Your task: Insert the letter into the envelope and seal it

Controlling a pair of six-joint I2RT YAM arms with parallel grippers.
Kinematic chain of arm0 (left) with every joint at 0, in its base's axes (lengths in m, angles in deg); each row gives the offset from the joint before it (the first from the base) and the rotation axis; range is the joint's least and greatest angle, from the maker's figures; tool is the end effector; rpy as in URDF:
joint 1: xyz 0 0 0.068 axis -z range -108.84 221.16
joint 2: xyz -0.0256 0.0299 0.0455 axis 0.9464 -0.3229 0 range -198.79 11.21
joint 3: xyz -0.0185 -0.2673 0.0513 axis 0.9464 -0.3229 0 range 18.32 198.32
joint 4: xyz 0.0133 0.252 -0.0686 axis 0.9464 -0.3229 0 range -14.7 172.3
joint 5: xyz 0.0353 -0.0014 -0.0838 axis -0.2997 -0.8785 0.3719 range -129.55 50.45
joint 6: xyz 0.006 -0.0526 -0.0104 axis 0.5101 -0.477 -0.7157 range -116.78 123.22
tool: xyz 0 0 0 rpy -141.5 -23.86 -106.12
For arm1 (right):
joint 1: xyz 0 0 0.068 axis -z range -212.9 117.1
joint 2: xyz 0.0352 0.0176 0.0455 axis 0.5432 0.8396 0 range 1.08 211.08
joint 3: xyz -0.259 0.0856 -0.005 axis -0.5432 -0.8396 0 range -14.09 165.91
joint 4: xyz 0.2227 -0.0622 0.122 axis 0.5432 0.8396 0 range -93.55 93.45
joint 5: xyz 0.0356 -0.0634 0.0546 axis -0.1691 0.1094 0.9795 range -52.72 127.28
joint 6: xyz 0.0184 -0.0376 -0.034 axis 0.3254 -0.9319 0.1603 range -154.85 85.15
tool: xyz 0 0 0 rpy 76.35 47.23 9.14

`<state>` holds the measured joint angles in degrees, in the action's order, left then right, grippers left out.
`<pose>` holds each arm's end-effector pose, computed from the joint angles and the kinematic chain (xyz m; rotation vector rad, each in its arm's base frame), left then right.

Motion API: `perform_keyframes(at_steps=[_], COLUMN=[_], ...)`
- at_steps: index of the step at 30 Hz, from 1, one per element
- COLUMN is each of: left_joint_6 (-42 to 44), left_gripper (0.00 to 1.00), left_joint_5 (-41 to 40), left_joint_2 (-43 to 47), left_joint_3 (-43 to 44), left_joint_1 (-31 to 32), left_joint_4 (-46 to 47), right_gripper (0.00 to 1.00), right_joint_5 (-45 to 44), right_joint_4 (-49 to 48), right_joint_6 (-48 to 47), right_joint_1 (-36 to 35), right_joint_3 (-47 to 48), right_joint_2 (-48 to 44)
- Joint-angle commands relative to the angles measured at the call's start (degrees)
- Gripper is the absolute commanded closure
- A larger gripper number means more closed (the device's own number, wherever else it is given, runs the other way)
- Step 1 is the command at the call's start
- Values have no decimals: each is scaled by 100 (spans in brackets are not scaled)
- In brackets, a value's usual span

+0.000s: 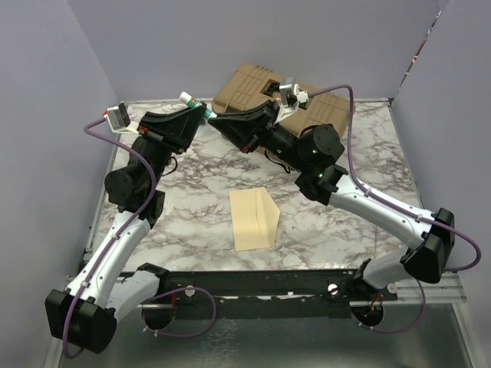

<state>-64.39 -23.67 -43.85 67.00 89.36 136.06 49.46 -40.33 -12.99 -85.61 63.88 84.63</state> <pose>0.1797 -0.0693 0.4419 -0.0764 0.8680 -1.5157 0.1959 0.2694 0.4681 -0.4958 1.0101 1.2825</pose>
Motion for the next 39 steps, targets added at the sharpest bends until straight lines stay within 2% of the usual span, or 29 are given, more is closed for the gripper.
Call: perform_keyframes(at_steps=[1,2,3,6,7,8,11,14,17,22,27,32,39], left_joint_6=[582,567,541,437,380,309,65,-323,-718,-925,-1079,-1072,-1039], left_gripper=[100,100,100,100,100,100,100,100,100,100,100,100,100], left_joint_5=[191,191,176,47,-5,-52,-142,-193,-179,-170,-173,-132,-103], left_joint_2=[77,71,67,90,99,103,119,100,52,49,23,48,58], left_joint_3=[56,62,62,62,62,55,53,100,188,212,230,222,252], left_joint_1=[-31,-28,-30,-34,-31,-35,-34,-30,-33,-35,-32,-33,-35], left_joint_4=[117,117,117,-3,-73,-150,-349,-493,-589,-712,-761,-770,-770], right_gripper=[100,100,95,52,42,37,31,30,30,32,37,48,71], right_joint_5=[-824,-810,-734,-198,-15,163,563,936,1060,801,885,814,851], right_joint_4=[-26,-57,-180,-753,-855,-868,-664,-564,-620,-1215,-1203,-1229,-1112], right_joint_6=[1480,1509,1390,295,-191,-718,-2414,-3516,-4030,-3680,-3644,-3697,-3757], right_joint_1=[102,103,103,103,103,103,100,97,94,94,64,31,33], right_joint_3=[156,118,63,-219,-303,-356,-388,-327,-222,-66,178,315,473], right_joint_2=[-411,-424,-428,-423,-414,-398,-331,-187,-38,184,461,643,815])
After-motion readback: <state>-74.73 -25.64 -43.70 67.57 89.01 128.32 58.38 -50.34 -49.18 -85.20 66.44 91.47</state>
